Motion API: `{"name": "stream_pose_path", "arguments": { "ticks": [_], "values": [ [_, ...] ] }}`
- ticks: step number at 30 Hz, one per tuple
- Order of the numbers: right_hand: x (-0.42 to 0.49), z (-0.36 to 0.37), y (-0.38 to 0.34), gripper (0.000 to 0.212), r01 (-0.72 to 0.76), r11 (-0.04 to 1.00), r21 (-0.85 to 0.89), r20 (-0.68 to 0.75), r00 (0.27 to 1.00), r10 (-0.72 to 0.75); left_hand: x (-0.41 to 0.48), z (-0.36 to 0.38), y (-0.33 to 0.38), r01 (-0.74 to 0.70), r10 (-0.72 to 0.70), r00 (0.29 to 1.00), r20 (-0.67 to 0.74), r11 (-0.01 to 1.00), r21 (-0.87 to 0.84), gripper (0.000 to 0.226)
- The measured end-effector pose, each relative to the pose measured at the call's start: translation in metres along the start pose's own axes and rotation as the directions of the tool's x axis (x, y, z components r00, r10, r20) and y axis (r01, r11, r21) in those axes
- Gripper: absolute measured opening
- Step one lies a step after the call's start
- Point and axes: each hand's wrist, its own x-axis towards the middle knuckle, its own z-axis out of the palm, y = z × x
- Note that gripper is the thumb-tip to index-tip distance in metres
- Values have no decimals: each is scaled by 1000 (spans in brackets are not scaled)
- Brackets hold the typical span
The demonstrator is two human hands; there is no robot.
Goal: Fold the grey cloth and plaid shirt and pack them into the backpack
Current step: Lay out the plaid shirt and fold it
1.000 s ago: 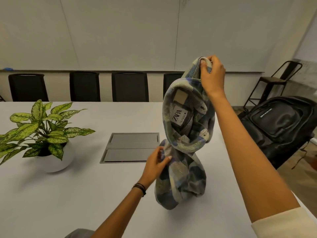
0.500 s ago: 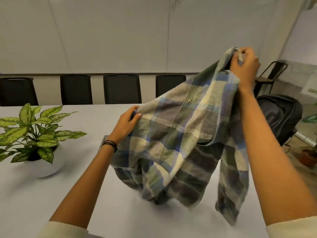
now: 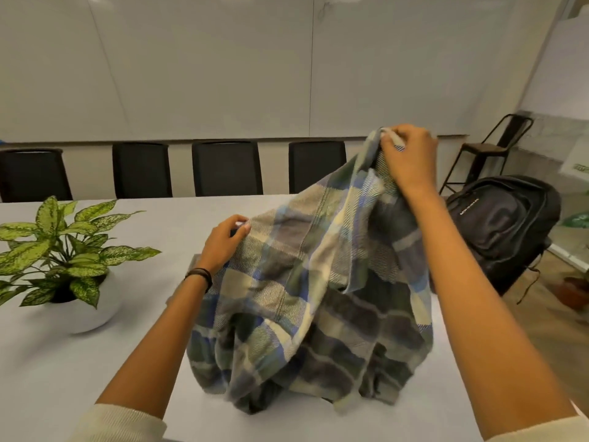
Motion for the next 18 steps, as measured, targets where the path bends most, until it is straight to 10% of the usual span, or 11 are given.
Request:
{"name": "stream_pose_path", "arguments": {
  "ticks": [7, 13, 18],
  "values": [
    [-16, 32, -19, 26, 15, 996, -94, -9, 1000, -16, -52, 59, 1, -46, 48, 999, 20, 993, -106, 36],
    [-16, 39, -23, 26, 6, 998, -67, 22, 1000, -4, -124, 127, 10, -147, 202, 900, 385, 975, -168, 80],
    [-13, 31, -13, 24, -1, 999, -33, 53, 999, 2, -115, 134, -16, 125, -115, 987, 117, 988, -88, 20]
  ]
}}
